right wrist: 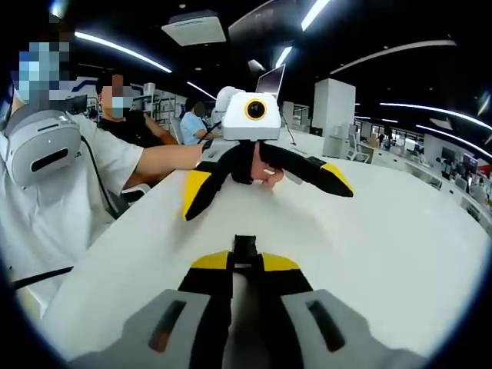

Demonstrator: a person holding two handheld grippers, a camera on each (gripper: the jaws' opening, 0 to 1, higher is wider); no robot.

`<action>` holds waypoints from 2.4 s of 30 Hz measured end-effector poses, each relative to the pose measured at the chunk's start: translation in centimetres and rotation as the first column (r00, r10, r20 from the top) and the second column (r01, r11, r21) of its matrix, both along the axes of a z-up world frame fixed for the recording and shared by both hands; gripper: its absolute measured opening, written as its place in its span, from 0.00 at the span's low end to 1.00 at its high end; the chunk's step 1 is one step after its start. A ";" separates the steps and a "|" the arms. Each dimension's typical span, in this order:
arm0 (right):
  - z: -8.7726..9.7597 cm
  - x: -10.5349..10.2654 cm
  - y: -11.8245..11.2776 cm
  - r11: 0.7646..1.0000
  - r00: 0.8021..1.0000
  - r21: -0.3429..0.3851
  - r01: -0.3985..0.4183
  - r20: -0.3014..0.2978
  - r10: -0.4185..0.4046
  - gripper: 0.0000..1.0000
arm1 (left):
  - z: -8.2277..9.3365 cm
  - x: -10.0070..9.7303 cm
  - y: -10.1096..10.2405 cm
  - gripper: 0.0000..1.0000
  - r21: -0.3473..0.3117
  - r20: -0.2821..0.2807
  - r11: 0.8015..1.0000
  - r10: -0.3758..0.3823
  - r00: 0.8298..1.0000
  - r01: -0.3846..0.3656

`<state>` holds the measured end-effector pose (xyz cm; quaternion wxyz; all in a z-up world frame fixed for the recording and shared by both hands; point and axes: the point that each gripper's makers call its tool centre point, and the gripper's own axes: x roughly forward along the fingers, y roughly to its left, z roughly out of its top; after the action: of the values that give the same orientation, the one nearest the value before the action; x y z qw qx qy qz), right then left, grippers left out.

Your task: Snap the two parts of the plastic buckle together until the buckle closes and remains connected.

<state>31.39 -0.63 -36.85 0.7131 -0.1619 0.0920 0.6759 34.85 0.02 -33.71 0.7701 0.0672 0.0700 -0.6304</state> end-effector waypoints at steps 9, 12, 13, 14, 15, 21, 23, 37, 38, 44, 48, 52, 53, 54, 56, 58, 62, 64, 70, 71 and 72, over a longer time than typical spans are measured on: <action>0.1 0.3 -0.1 1.000 1.000 0.002 0.008 -0.004 -0.008 0.11 | 0.5 4.8 2.5 1.00 -0.034 0.008 0.959 0.281 0.960 -0.281; 0.0 0.2 0.0 1.000 1.000 0.001 0.009 -0.003 -0.009 0.11 | 0.5 6.0 3.4 1.00 -0.043 0.026 0.933 0.357 0.934 -0.356; 0.0 0.2 0.0 1.000 1.000 0.001 0.009 -0.003 -0.009 0.11 | 0.5 6.2 3.5 1.00 -0.043 0.022 0.931 0.363 0.932 -0.362; 0.0 0.1 0.0 1.000 1.000 0.001 0.008 -0.002 -0.008 0.11 | 0.2 6.6 3.8 1.00 -0.024 0.026 0.921 0.389 0.921 -0.388; 0.0 0.0 0.0 1.000 1.000 0.001 0.009 -0.002 -0.009 0.11 | 0.0 6.9 4.3 1.00 -0.002 0.034 0.904 0.428 0.903 -0.428; 0.0 0.1 0.0 1.000 1.000 0.002 0.012 0.004 -0.012 0.11 | 0.9 8.3 5.6 1.00 -0.047 0.068 0.847 0.532 0.844 -0.530; 0.0 0.0 0.0 1.000 1.000 0.002 0.014 0.002 -0.014 0.11 | 0.9 8.3 5.5 0.99 -0.049 0.057 0.851 0.526 0.849 -0.523; 0.0 -0.3 0.8 1.000 1.000 -0.010 0.025 0.005 -0.025 0.11 | 0.9 8.2 5.2 0.97 -0.049 0.037 0.867 0.498 0.866 -0.496; 0.1 -0.2 0.7 0.999 1.000 -0.008 0.031 0.005 -0.031 0.11 | 1.0 8.1 5.2 0.97 -0.052 0.036 0.867 0.497 0.867 -0.495; 1.3 0.1 0.7 0.998 0.998 0.031 0.055 0.010 -0.055 0.11 | 1.0 7.9 5.1 0.96 -0.050 0.042 0.870 0.493 0.869 -0.491; 1.8 0.7 0.4 0.995 0.995 0.037 0.092 0.021 -0.093 0.11 | 1.1 8.0 5.3 0.95 -0.055 0.041 0.868 0.496 0.867 -0.494; 2.4 0.9 0.2 0.993 0.994 0.044 0.106 0.004 -0.106 0.11 | 0.9 8.2 5.4 0.95 -0.048 0.041 0.867 0.498 0.866 -0.496; 2.5 1.0 0.2 0.993 0.994 0.045 0.109 0.011 -0.110 0.11 | 0.8 8.2 5.4 0.95 -0.046 0.045 0.866 0.499 0.865 -0.497; 2.7 1.3 0.0 0.991 0.992 0.048 0.121 0.015 -0.122 0.11 | 0.8 8.2 5.3 0.95 -0.046 0.045 0.867 0.498 0.866 -0.497; 2.9 1.4 -0.2 0.991 0.992 0.049 0.125 0.010 -0.126 0.11 | 0.8 8.1 5.3 0.95 -0.048 0.033 0.866 0.499 0.866 -0.497; 3.0 1.5 -0.3 0.990 0.991 0.051 0.133 0.010 -0.133 0.11 | 0.8 8.0 5.2 0.95 -0.055 0.019 0.865 0.500 0.866 -0.498; 3.3 1.9 -0.4 0.987 0.988 0.049 0.151 0.020 -0.152 0.11 | 0.5 8.2 5.4 0.96 -0.045 0.017 0.860 0.510 0.860 -0.509; 3.6 2.1 -0.5 0.986 0.987 0.054 0.157 0.018 -0.158 0.11 | 0.4 8.1 5.5 0.96 -0.042 0.012 0.859 0.511 0.860 -0.510; 4.4 2.9 -1.2 0.982 0.983 0.066 0.178 0.036 -0.180 0.11 | 0.3 8.1 5.5 0.95 -0.037 0.019 0.862 0.507 0.862 -0.506; 4.5 3.0 -1.2 0.982 0.983 0.065 0.180 0.037 -0.182 0.11 | 0.2 8.2 5.5 0.95 -0.033 0.021 0.861 0.508 0.861 -0.507; 4.6 3.2 -1.4 0.980 0.981 0.066 0.189 0.037 -0.192 0.11 | 0.2 8.2 5.5 0.95 -0.030 0.023 0.861 0.508 0.861 -0.508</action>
<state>34.57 -2.07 -32.28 0.7809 -0.1446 0.0708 0.6035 43.04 5.49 -33.55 0.9106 0.0473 0.0665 -0.4051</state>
